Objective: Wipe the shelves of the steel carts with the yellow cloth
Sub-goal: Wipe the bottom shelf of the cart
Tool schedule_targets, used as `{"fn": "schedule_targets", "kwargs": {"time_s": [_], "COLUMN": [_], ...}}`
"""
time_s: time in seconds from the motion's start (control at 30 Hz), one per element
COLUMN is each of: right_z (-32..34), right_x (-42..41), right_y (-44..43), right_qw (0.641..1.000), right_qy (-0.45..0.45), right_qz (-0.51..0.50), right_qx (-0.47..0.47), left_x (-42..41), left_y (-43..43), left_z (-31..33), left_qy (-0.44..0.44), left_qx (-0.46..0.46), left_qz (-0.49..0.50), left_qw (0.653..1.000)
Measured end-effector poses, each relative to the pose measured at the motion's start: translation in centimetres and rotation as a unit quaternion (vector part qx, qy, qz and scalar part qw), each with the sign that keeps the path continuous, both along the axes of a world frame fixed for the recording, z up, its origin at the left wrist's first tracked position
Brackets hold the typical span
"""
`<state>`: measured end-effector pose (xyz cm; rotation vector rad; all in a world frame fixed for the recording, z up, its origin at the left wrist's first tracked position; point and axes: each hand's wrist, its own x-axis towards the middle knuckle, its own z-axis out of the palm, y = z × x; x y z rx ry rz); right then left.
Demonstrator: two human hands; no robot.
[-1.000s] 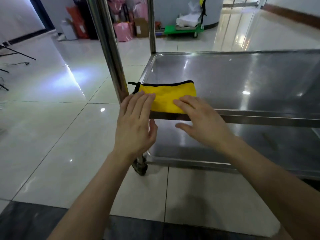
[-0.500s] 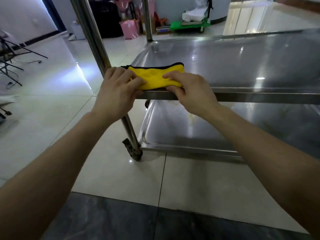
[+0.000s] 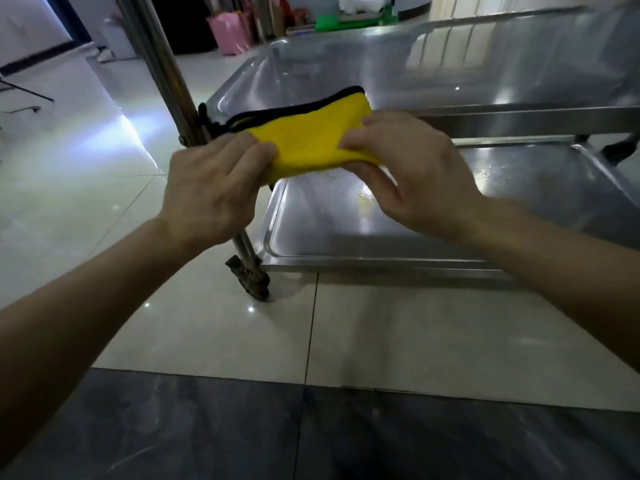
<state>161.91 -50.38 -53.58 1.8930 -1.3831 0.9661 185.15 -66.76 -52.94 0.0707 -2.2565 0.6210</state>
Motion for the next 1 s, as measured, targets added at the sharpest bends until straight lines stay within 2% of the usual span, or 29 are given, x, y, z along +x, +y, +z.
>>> {"fn": "schedule_targets", "kwargs": {"time_s": [0.1, 0.13, 0.2, 0.27, 0.33, 0.43, 0.47, 0.5, 0.57, 0.6, 0.67, 0.7, 0.73, 0.77, 0.83, 0.9, 0.97, 1.0], "right_z": [-2.7, -3.7, -6.0, -8.3, -10.2, -10.9, -10.7, -10.5, -11.1, -11.9, -14.1, -15.4, -16.8, -18.0, -19.6, -20.6, -21.6, -22.3], "right_x": [-0.5, -0.7, -1.3, -2.4, -3.5, -5.1, -5.7, -6.6, -8.3, -8.9, -8.9, -8.2, -7.4, -6.4, -4.2, -1.9, -0.1, 0.8], "right_y": [1.5, 1.8, 2.1, 1.7, 1.0, -0.7, -1.7, -2.9, -5.3, -6.2, -6.8, -6.7, -6.6, -6.5, -7.2, -8.8, -10.9, -11.7], "right_qw": [0.999, 0.999, 0.986, 0.934, 0.871, 0.806, 0.804, 0.818, 0.843, 0.834, 0.790, 0.780, 0.785, 0.802, 0.833, 0.843, 0.838, 0.827], "right_qy": [0.037, 0.019, -0.054, -0.140, -0.193, -0.302, -0.331, -0.336, -0.304, -0.280, -0.214, -0.160, -0.102, -0.058, -0.042, -0.079, -0.088, -0.087], "right_qz": [0.016, 0.014, -0.006, -0.028, -0.023, 0.023, 0.019, -0.005, -0.103, -0.154, -0.225, -0.240, -0.240, -0.227, -0.195, -0.182, -0.203, -0.216], "right_qx": [0.014, 0.043, 0.159, 0.328, 0.451, 0.508, 0.493, 0.466, 0.432, 0.450, 0.529, 0.556, 0.561, 0.549, 0.517, 0.500, 0.499, 0.512], "left_x": [-0.2, -0.5, -1.0, -1.8, -2.7, -4.5, -5.3, -6.1, -7.8, -8.4, -8.4, -7.8, -6.7, -5.2, -1.6, 1.8, 4.7, 5.6], "left_y": [0.0, 0.0, -0.2, -0.4, -0.9, -2.3, -3.2, -4.1, -5.9, -6.5, -6.7, -6.4, -5.9, -5.4, -4.6, -4.4, -5.2, -5.8], "left_z": [-2.5, -3.6, -6.2, -8.9, -11.0, -11.9, -11.8, -11.5, -10.9, -10.7, -11.3, -11.9, -12.5, -13.3, -15.0, -16.8, -18.5, -18.9], "left_qy": [-0.083, -0.119, -0.197, -0.270, -0.327, -0.348, -0.334, -0.314, -0.271, -0.265, -0.282, -0.289, -0.292, -0.290, -0.282, -0.279, -0.238, -0.181], "left_qx": [0.067, 0.101, 0.171, 0.219, 0.249, 0.260, 0.246, 0.228, 0.198, 0.197, 0.210, 0.209, 0.206, 0.200, 0.207, 0.262, 0.366, 0.437], "left_qz": [-0.023, -0.015, 0.014, 0.053, 0.068, 0.065, 0.069, 0.085, 0.145, 0.178, 0.208, 0.190, 0.151, 0.105, 0.067, 0.153, 0.292, 0.340], "left_qw": [0.994, 0.988, 0.965, 0.936, 0.909, 0.898, 0.907, 0.918, 0.931, 0.927, 0.913, 0.915, 0.922, 0.930, 0.934, 0.911, 0.851, 0.813]}}
